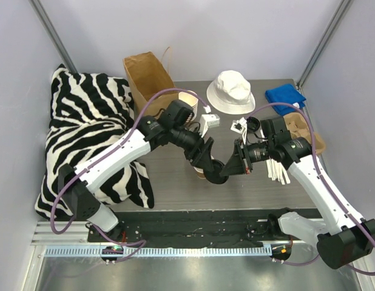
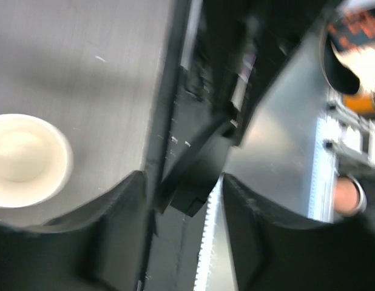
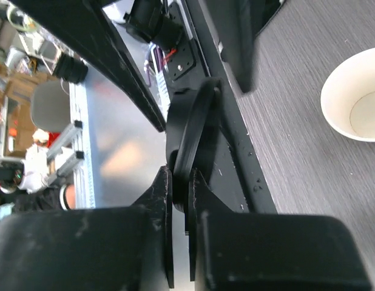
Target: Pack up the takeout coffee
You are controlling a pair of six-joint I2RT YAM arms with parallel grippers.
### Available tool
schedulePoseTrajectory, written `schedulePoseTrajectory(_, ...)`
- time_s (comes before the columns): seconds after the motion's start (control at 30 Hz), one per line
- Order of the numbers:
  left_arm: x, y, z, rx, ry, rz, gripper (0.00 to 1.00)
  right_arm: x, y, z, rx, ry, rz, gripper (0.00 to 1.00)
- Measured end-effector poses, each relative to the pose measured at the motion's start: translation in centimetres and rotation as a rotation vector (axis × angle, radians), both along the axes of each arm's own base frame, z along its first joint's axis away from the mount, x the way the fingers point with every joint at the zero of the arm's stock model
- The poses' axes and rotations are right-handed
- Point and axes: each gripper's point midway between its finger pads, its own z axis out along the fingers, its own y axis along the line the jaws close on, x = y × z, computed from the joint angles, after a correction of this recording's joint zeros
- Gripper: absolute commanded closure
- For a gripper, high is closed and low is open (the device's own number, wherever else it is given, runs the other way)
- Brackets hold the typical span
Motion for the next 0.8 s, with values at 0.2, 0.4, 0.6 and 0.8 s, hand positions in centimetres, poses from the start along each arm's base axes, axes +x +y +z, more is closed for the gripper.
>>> schedulePoseTrajectory(0.2,5.1,0.9,4.0,-0.064,-0.184,0.212,0.3,1.0,0.1,0.3,0.037,0.073,-0.064,0.99)
schedulePoseTrajectory(0.4,6.1,3.5,10.7,-0.195,-0.408,0.341,0.39,2.2,0.5,0.5,0.115,0.205,-0.129,0.99)
schedulePoseTrajectory(0.6,5.4,3.8,9.6,-0.215,-0.436,0.323,0.48,3.4,1.3,1.9,0.23,0.316,-0.193,0.99)
schedulePoseTrajectory(0.8,5.4,3.3,5.3,-0.175,-0.386,0.314,0.57,3.5,1.7,5.4,0.351,0.333,-0.205,0.99)
